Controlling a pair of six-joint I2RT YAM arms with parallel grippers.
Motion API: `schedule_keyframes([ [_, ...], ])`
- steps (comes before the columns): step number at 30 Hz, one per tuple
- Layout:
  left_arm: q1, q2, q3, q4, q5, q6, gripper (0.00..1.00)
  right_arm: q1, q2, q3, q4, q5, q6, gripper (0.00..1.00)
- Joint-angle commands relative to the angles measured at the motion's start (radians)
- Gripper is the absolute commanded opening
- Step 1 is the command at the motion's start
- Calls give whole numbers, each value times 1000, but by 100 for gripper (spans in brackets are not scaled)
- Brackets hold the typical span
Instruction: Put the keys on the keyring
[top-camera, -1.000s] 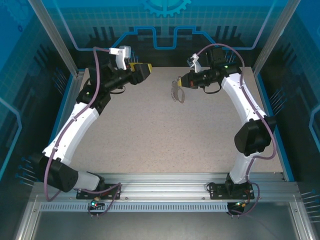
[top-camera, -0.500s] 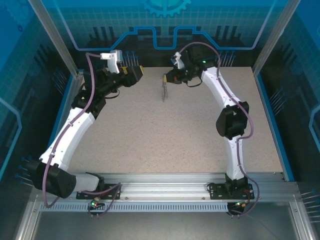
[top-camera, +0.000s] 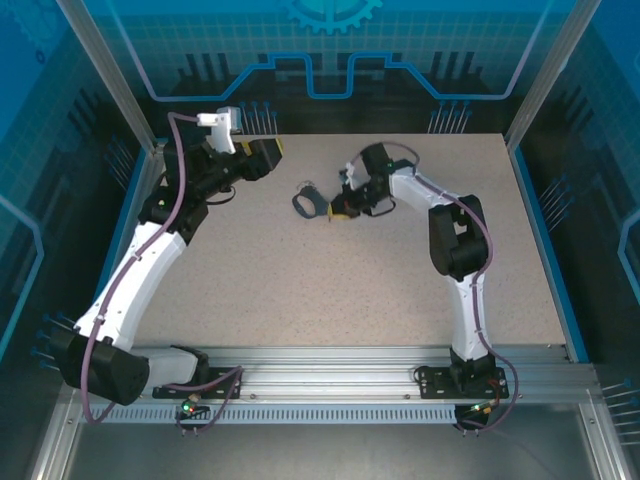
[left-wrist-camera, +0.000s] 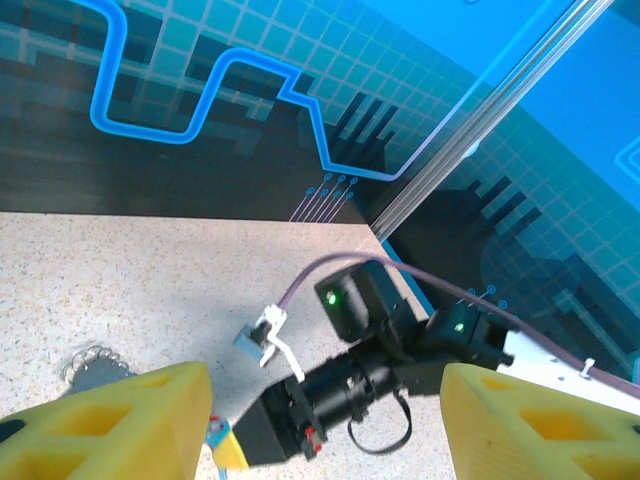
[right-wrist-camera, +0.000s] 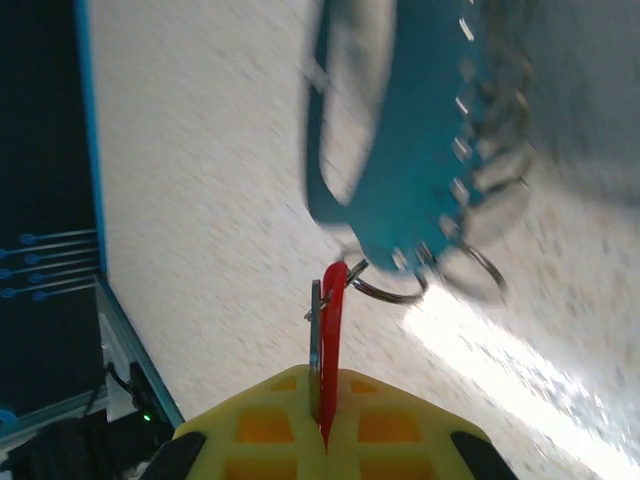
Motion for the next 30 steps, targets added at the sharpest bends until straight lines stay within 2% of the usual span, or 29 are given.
schedule_keyframes([
  [1,12,-20,-20,7,-9,4,63,31,-117,-109,117,4,23,0],
  [7,12,-23,-42,29,-5,-14,63,60,-176,-250,149,25,23,0],
  [21,12,-48,-101,58,16,-37,63,158,-200,-372,139,54,7,0],
  [23,12,-58,-114,56,18,-34,63,174,-214,-395,145,52,14,10],
  [26,12,-82,-130,52,20,-34,63,198,-275,-431,145,53,17,36],
  [30,12,-118,-138,38,17,-26,64,193,-420,-475,96,59,5,60],
])
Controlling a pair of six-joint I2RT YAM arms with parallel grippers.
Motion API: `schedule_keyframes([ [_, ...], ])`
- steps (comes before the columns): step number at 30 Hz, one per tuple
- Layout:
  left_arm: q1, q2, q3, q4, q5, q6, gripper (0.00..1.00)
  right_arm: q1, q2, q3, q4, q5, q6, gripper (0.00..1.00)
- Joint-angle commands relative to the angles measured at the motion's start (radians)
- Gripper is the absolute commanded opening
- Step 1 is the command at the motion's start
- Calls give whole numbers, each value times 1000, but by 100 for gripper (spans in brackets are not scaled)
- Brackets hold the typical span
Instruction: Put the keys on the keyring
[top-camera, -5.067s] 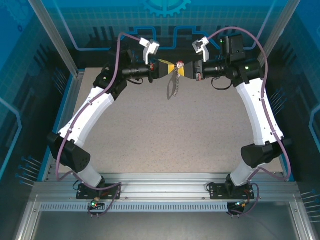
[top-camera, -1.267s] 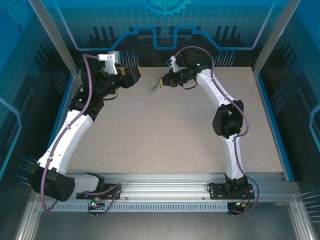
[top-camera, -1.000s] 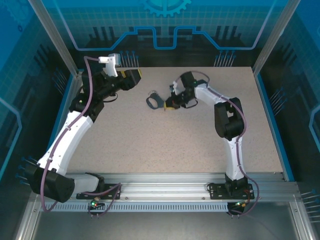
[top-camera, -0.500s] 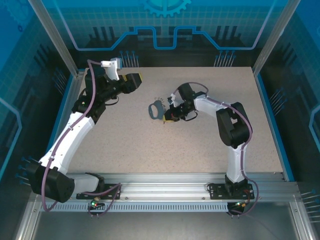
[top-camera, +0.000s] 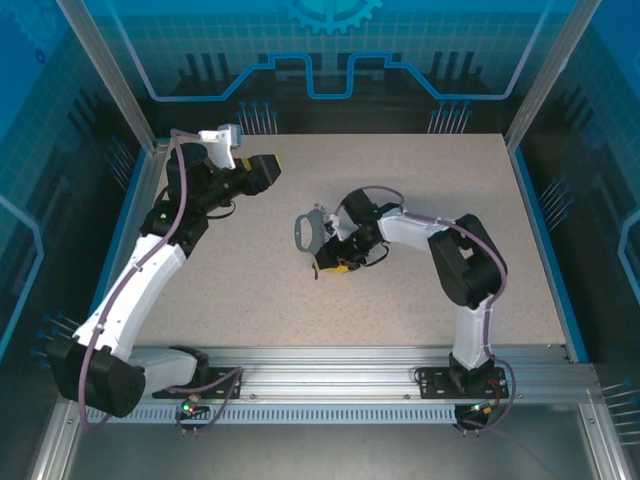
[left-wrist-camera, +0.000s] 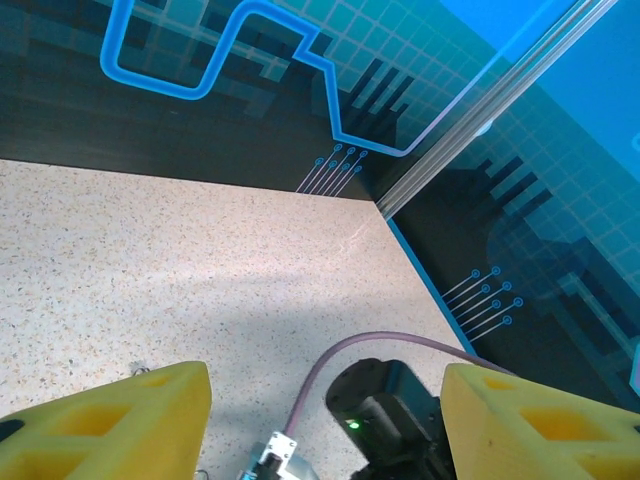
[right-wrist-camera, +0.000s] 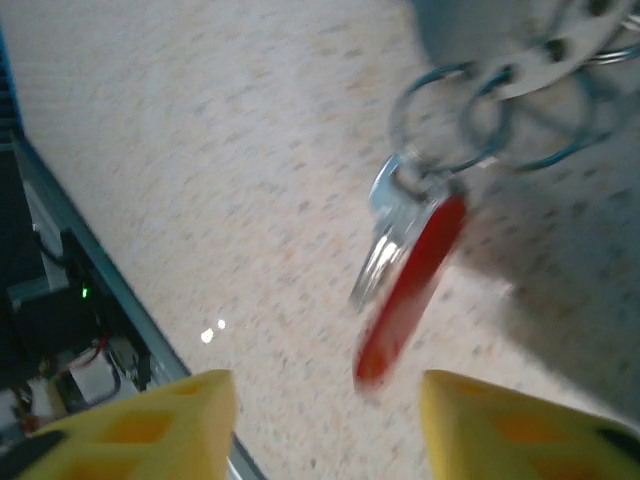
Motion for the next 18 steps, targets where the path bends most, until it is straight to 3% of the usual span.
schedule_keyframes([
  [1,12,-55,-5,-1,9,7,65,-11,-175,-20,-52,1,-21,76],
  [3,12,-79,-9,-17,-5,15,68,-37,-271,-28,-101,8,-38,87],
  [4,12,-92,-11,-26,-16,20,71,-57,-321,-31,-127,10,-47,98],
  [5,12,-103,-14,-37,-32,21,73,-78,-364,-31,-152,13,-53,100],
  [7,12,-125,-19,-68,-69,25,87,-138,-470,-23,-212,36,-68,100],
  [10,12,-166,-52,-75,-137,34,99,-254,-589,-10,-262,88,-73,100],
  [15,11,-253,-178,10,-310,139,99,-430,-683,-33,-234,314,-78,100],
  [18,11,-287,-279,81,-434,208,99,-477,-684,-82,-152,507,-99,100],
])
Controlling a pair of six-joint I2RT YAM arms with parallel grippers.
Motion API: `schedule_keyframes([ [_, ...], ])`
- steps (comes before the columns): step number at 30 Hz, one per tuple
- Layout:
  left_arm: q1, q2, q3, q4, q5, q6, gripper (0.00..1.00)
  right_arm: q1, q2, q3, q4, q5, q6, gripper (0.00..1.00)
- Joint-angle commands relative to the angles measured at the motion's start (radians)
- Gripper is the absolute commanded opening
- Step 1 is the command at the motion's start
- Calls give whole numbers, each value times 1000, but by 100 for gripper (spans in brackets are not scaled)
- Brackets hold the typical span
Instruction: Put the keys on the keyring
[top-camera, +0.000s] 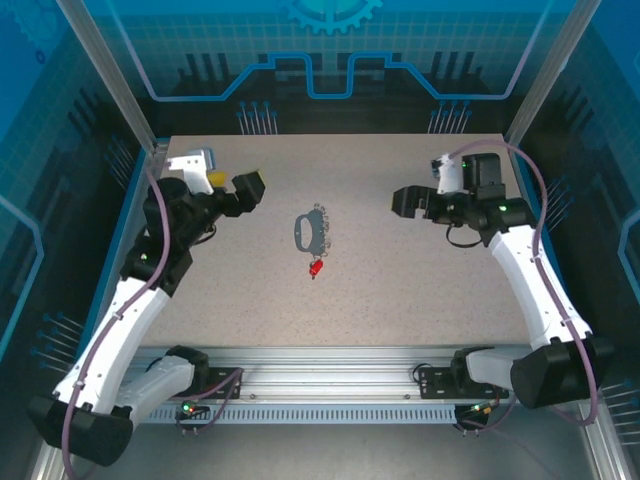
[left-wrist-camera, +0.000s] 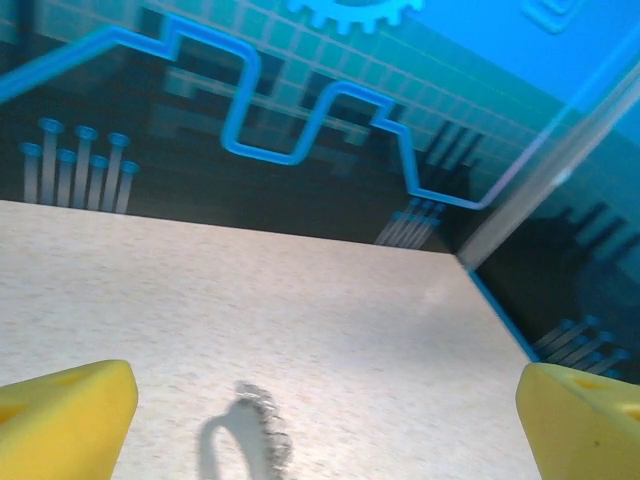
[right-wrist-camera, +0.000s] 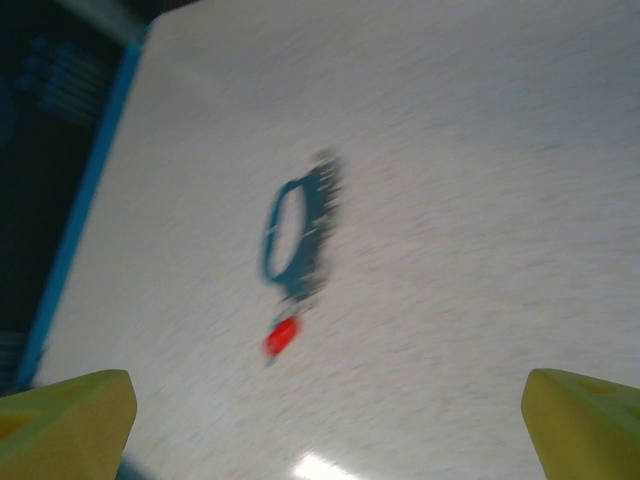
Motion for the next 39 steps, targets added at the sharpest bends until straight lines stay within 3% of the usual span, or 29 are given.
schedule_keyframes([
  [1,11,-28,-98,90,-190,129,99,-42,-1,-90,89,275,-32,100],
  [5,12,-14,-211,138,-309,222,99,-106,-57,-316,427,431,62,100],
  [7,14,-13,-313,265,-349,274,99,-129,-74,-446,614,495,116,100],
  [10,30,19,-447,460,-376,320,99,-131,-47,-515,723,541,3,100],
  [16,122,228,-628,830,-391,301,99,-130,63,-626,942,557,-152,100],
  [25,181,630,-703,1282,-291,324,99,-89,166,-822,1395,470,-272,100],
  [29,207,621,-675,1212,-185,323,99,-68,257,-906,1636,442,-313,100],
  [33,207,611,-620,1093,-70,367,99,-66,261,-809,1455,367,-342,100],
  [39,254,613,-576,1012,-18,322,99,-65,269,-799,1444,366,-347,100],
])
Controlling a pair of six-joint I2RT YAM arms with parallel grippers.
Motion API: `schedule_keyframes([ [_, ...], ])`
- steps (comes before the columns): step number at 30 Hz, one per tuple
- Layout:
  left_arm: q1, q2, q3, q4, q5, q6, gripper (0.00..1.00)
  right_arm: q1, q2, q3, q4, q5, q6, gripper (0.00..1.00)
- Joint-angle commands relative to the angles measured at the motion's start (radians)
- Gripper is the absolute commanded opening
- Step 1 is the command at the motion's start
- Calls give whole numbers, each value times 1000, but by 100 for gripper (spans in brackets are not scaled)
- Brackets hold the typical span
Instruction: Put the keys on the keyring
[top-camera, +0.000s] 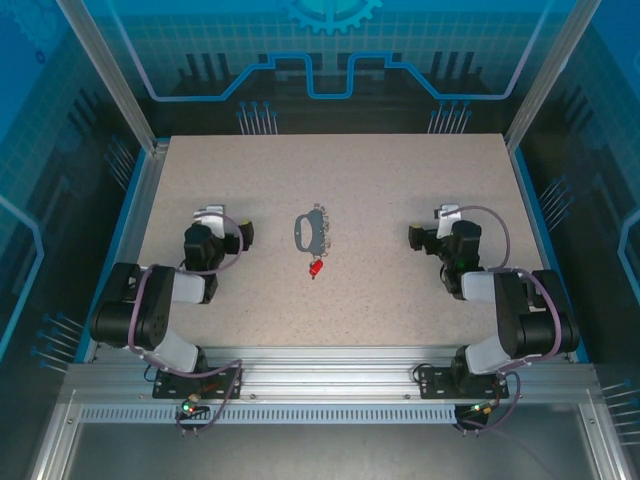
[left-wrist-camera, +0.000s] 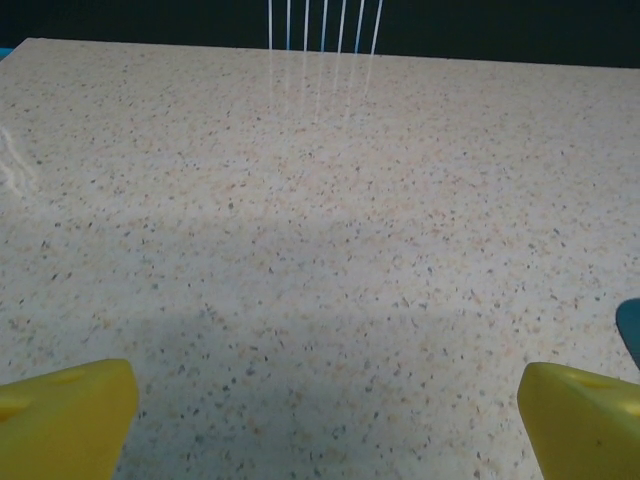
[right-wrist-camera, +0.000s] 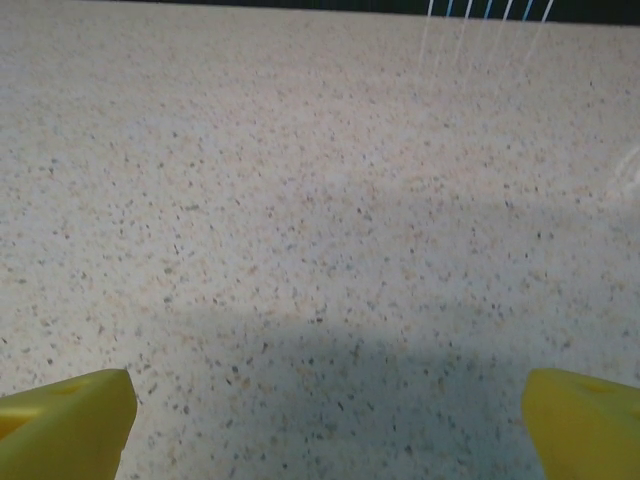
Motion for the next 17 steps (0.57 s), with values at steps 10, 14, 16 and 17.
schedule_keyframes([
  [10,27,-10,12,-28,62,-8,99,32,9,17,22,23,-32,100],
  [14,27,-10,12,-29,63,-8,99,32,11,24,12,20,-33,100],
  [16,27,-10,12,-29,61,-8,99,32,10,19,16,17,-33,100],
  [17,27,-10,13,-30,61,-6,99,32,9,19,17,15,-34,100],
])
